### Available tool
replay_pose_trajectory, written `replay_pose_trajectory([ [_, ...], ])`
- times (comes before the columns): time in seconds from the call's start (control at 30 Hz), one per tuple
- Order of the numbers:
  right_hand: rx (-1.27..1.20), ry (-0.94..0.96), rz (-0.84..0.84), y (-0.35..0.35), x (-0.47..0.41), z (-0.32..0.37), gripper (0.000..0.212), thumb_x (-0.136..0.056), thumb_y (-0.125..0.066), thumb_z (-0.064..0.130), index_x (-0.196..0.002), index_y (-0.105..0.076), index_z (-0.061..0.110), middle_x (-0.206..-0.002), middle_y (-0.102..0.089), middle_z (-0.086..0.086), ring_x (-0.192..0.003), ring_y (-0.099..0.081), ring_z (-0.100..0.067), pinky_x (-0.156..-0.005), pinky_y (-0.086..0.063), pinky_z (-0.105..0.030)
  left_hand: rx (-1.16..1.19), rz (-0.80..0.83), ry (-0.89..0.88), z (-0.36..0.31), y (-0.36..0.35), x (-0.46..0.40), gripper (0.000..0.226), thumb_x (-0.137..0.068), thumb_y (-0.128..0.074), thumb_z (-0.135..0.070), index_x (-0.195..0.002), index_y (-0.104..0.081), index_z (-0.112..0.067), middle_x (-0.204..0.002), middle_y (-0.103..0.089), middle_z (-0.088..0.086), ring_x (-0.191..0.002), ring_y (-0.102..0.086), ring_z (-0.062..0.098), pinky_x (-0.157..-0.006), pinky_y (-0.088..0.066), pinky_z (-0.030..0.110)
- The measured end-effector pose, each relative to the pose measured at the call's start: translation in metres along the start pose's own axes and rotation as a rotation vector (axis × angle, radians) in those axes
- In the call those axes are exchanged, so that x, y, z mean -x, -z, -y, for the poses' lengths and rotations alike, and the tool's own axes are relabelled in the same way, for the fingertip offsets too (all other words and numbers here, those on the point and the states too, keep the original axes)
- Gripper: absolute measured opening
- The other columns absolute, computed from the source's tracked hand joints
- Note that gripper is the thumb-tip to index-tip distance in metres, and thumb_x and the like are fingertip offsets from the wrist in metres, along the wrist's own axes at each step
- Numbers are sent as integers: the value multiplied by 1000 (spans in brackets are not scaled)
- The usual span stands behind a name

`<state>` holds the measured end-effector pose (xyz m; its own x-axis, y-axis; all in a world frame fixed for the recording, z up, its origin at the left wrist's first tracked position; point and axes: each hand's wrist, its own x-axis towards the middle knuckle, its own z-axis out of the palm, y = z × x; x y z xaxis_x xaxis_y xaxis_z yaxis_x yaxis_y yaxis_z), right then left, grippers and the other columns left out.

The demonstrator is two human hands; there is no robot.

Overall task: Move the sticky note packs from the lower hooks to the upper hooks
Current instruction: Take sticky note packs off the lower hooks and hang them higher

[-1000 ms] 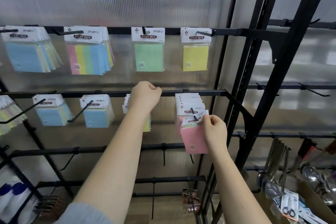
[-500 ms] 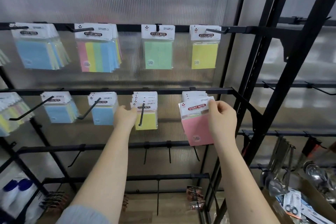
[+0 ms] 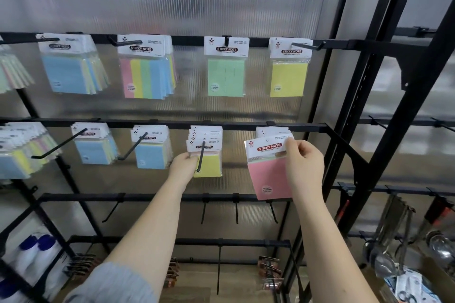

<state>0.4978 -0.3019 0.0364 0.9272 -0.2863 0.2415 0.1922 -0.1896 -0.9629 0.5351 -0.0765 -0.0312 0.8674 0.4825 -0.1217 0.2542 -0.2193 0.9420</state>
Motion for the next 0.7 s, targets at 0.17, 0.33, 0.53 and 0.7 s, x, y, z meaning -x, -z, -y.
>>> replay_pose_trajectory([
  [0.17, -10, -13, 5, 1, -1, -1, 36, -94, -46, 22, -72, -45, -7, -66, -45, -4, -60, -35, -13, -55, -26, -28, 5, -92, -27, 9, -4, -2, 34, -91, -50, -21, -60, -42, -13, -58, -37, 6, -54, -28, 20, -55, -20, 27],
  [0.33, -3, 3, 5, 8, -4, -3, 38, -95, -45, 22, -75, -47, -11, -68, -45, -6, -59, -33, -13, -54, -25, -28, 44, -106, -27, 8, -10, 5, 38, -95, -51, -35, -66, -40, -14, -62, -45, 2, -53, -36, 15, -49, -27, 27],
  [0.53, -10, 73, 26, 15, -9, -8, 39, -97, -47, 30, -75, -57, -1, -68, -54, 0, -60, -42, -8, -54, -32, -20, 49, -101, -54, 11, -10, 18, 31, -101, -38, -31, -83, -55, -12, -82, -57, 7, -78, -52, 23, -73, -43, 34],
  [0.7, -17, 121, 49, 24, -10, -13, 34, -98, -48, 32, -74, -59, 11, -68, -58, 6, -58, -46, -2, -49, -34, -7, 34, -240, -75, 11, -6, 53, 28, -101, -34, -27, -89, -50, -8, -73, -44, 3, -63, -39, 14, -57, -29, 28],
])
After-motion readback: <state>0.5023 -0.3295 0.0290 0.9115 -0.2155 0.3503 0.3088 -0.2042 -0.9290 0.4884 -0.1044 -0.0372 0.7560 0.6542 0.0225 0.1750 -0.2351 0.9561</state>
